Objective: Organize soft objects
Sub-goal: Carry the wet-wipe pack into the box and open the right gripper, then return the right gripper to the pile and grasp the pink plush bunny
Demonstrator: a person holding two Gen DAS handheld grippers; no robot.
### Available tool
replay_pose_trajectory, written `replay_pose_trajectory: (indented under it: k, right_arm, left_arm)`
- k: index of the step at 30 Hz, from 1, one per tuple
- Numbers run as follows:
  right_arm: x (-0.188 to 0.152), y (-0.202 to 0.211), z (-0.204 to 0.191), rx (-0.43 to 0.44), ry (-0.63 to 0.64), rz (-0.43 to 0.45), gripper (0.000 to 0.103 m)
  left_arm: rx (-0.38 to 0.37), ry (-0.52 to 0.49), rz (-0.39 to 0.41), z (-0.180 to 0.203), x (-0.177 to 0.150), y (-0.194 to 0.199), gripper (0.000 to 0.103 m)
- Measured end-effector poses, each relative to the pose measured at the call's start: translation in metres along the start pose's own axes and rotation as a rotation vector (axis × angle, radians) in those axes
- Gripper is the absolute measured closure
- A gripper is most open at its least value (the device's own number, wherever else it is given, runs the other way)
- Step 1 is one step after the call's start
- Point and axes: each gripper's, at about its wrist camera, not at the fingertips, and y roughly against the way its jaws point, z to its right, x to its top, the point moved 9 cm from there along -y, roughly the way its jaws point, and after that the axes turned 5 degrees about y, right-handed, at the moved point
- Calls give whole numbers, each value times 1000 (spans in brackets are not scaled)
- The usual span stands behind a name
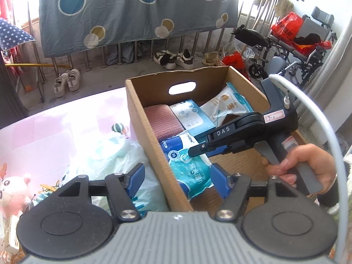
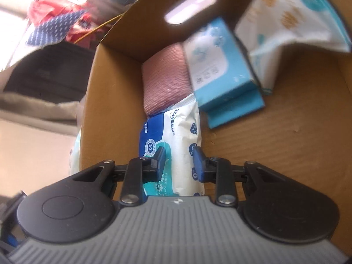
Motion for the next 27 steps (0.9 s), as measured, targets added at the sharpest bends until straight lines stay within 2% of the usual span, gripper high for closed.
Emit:
replay_pose_trajectory:
  k: [4, 8, 9, 10, 17, 23, 27]
  right_arm:
    - [2, -6, -7, -27, 42, -12, 73]
    - [3, 3, -4, -21, -17, 11, 68]
    - [2, 8, -3, -10, -39, 18, 61]
    - [1, 13, -2, 2, -59, 27, 58]
    - [-7, 71, -17, 44, -61, 132, 54]
    - [-17, 105, -64, 122, 2, 200, 54]
    - [-31, 104, -108, 182, 61, 186, 54]
  left_arm:
    - [24, 9, 19, -10, -3, 6, 36]
    - [47, 22, 35, -18, -9, 15, 36]
    - [52, 22, 41, -20, -10, 17, 35]
    - [58, 22, 49, -21, -12, 20, 35]
    - [97, 34, 114, -39, -23, 48, 34]
    - [148, 78, 145, -68, -48, 71, 34]
    - [200, 115, 150, -93, -72, 80, 34]
